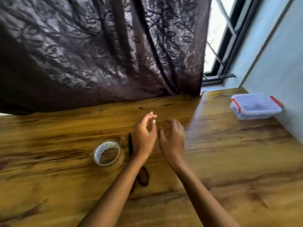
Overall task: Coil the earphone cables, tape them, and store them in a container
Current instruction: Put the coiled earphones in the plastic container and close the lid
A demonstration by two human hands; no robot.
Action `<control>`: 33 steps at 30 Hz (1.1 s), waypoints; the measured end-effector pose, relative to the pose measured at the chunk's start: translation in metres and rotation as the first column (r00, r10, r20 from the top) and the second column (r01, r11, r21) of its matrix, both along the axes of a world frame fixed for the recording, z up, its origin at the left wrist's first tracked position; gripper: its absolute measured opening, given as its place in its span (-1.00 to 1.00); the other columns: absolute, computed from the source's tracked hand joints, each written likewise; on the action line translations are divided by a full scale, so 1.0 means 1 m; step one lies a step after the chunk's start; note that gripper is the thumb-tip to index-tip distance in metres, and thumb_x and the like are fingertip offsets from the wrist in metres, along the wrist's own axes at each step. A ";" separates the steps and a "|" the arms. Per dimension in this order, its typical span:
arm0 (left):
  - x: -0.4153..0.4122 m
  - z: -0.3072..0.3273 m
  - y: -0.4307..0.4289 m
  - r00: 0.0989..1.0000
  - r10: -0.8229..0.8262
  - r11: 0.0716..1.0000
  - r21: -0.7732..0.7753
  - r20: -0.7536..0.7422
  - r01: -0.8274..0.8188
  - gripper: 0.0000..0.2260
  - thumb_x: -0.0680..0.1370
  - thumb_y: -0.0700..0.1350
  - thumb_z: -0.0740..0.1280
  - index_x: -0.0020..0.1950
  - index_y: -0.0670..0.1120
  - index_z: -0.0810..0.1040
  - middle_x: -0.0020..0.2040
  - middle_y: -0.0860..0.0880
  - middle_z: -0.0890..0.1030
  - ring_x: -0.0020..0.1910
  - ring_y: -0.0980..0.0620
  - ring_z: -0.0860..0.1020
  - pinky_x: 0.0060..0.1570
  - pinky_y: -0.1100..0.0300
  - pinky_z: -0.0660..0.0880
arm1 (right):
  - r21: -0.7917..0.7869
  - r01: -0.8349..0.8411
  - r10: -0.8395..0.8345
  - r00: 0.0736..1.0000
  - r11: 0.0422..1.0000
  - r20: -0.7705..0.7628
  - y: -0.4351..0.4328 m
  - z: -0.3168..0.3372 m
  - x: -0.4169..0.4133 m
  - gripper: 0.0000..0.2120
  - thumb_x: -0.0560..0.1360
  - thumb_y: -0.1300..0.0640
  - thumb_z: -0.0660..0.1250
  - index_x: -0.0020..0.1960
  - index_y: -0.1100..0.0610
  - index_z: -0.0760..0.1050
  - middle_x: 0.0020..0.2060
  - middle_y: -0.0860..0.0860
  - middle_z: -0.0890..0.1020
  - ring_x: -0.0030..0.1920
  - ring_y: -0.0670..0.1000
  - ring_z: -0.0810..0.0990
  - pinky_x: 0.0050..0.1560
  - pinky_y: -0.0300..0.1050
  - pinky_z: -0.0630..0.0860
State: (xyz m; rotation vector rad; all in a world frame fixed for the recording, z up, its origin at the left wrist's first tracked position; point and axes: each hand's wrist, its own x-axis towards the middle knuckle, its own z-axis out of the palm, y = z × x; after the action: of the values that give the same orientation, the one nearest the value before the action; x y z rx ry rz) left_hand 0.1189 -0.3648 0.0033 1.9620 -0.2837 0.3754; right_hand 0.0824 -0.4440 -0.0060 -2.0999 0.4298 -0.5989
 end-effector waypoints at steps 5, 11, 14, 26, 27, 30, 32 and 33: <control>-0.011 -0.025 0.089 0.963 0.199 0.876 0.409 0.181 -0.257 -0.72 0.46 0.03 0.28 0.08 -0.08 0.58 0.31 -0.07 0.50 0.40 -0.14 0.27 0.33 -0.02 0.24 | -0.209 -0.199 0.151 0.963 0.958 -0.224 0.065 -0.029 -0.023 -0.43 0.48 -0.07 0.28 0.40 0.18 0.27 0.41 0.10 0.30 0.45 0.09 0.17 0.45 0.12 0.11; -0.029 -0.056 0.148 0.957 0.271 0.827 0.532 -0.099 -0.179 -0.26 0.31 0.28 0.41 0.37 -0.07 0.36 0.46 -0.09 0.29 0.47 -0.14 0.14 0.41 -0.11 0.13 | -0.355 -0.350 0.195 0.893 0.867 -0.407 0.104 -0.061 -0.048 -0.03 0.32 -0.41 0.01 0.51 0.20 -0.04 0.51 0.12 0.04 0.51 0.11 -0.09 0.44 0.03 -0.24; -0.032 -0.056 0.159 0.950 0.184 0.920 0.385 -0.250 -0.077 -0.12 0.26 0.32 0.41 0.45 -0.06 0.23 0.50 -0.04 0.20 0.48 -0.04 0.14 0.41 0.01 0.16 | -0.372 -0.330 0.167 0.898 0.868 -0.406 0.111 -0.072 -0.052 -0.06 0.35 -0.32 0.21 0.49 0.25 0.03 0.49 0.17 0.12 0.50 0.15 -0.01 0.46 0.03 -0.12; -0.033 -0.057 0.165 0.940 0.150 0.969 0.233 -0.308 -0.078 -0.05 0.14 0.08 0.61 0.42 -0.12 0.26 0.38 -0.08 0.38 0.35 -0.02 0.35 0.22 0.33 0.20 | -0.332 -0.235 0.079 0.903 0.914 -0.422 0.107 -0.065 -0.041 -0.60 0.40 0.06 0.34 0.19 0.20 0.49 0.07 0.10 0.58 0.10 0.15 0.45 0.06 0.06 0.39; -0.034 -0.055 0.164 0.938 0.155 0.970 0.230 -0.311 -0.083 -0.05 0.15 0.07 0.61 0.42 -0.12 0.25 0.38 -0.07 0.39 0.33 -0.03 0.36 0.18 0.35 0.20 | -0.328 -0.236 0.073 0.894 0.915 -0.442 0.106 -0.063 -0.038 -0.60 0.41 0.05 0.32 0.21 0.19 0.48 0.10 0.09 0.56 0.14 0.14 0.43 0.10 0.04 0.37; -0.035 -0.051 0.160 0.928 0.176 0.970 0.217 -0.329 -0.108 -0.05 0.17 0.04 0.61 0.44 -0.09 0.20 0.39 -0.05 0.37 0.33 -0.04 0.35 0.11 0.35 0.22 | -0.289 -0.207 0.063 0.897 0.935 -0.438 0.102 -0.059 -0.032 -0.62 0.41 0.07 0.32 0.18 0.21 0.49 0.07 0.10 0.57 0.13 0.13 0.43 0.09 0.02 0.38; -0.035 -0.048 0.155 0.929 0.175 0.972 0.207 -0.326 -0.110 -0.03 0.16 0.05 0.61 0.44 -0.07 0.18 0.39 -0.04 0.36 0.33 -0.04 0.36 0.10 0.35 0.22 | -0.211 -0.150 0.060 0.922 0.966 -0.381 0.098 -0.055 -0.031 -0.67 0.38 0.11 0.33 0.10 0.23 0.53 -0.02 0.13 0.60 0.07 0.15 0.47 0.05 0.03 0.44; -0.034 -0.047 0.152 0.931 0.165 0.974 0.200 -0.326 -0.103 -0.03 0.16 0.06 0.61 0.44 -0.06 0.17 0.39 -0.04 0.36 0.33 -0.03 0.36 0.11 0.35 0.22 | -0.170 -0.122 0.056 0.936 0.978 -0.347 0.094 -0.053 -0.030 -0.69 0.36 0.14 0.34 0.07 0.25 0.55 -0.05 0.15 0.61 0.03 0.16 0.49 0.03 0.05 0.46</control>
State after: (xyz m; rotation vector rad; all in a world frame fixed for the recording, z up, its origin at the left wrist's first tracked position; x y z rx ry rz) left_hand 0.0845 -0.2128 -0.0435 2.1900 0.0440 0.0923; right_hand 0.0519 -0.3496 -0.0595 -2.4022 0.4827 -0.2254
